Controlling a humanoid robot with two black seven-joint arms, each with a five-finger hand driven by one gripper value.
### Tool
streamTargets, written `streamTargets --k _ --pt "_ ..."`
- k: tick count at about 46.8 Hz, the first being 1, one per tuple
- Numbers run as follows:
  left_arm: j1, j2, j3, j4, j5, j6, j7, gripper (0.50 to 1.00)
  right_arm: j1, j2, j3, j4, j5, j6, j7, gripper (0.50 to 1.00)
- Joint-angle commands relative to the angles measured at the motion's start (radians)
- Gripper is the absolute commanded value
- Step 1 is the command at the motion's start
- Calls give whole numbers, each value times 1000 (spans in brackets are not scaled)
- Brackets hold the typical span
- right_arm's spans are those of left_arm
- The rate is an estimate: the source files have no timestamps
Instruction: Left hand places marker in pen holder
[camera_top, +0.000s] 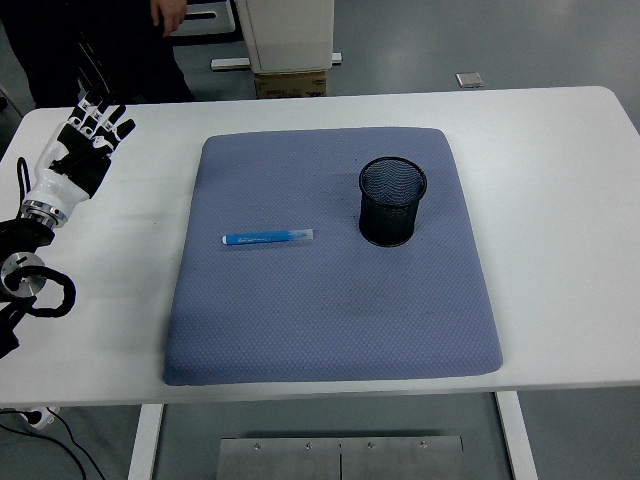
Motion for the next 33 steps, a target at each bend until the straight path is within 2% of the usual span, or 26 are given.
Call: streamTargets --k 1,20,33 --pt "2 1 0 0 0 -1 0 1000 0 0 0 0 0 -1 0 1000" --pt "12 -11 1 0 11 -3 3 1000 0 0 0 0 0 1 0 1000" --pt "16 -43 -2 0 -3 0 2 1000 0 0 0 0 0 -1 0 1000"
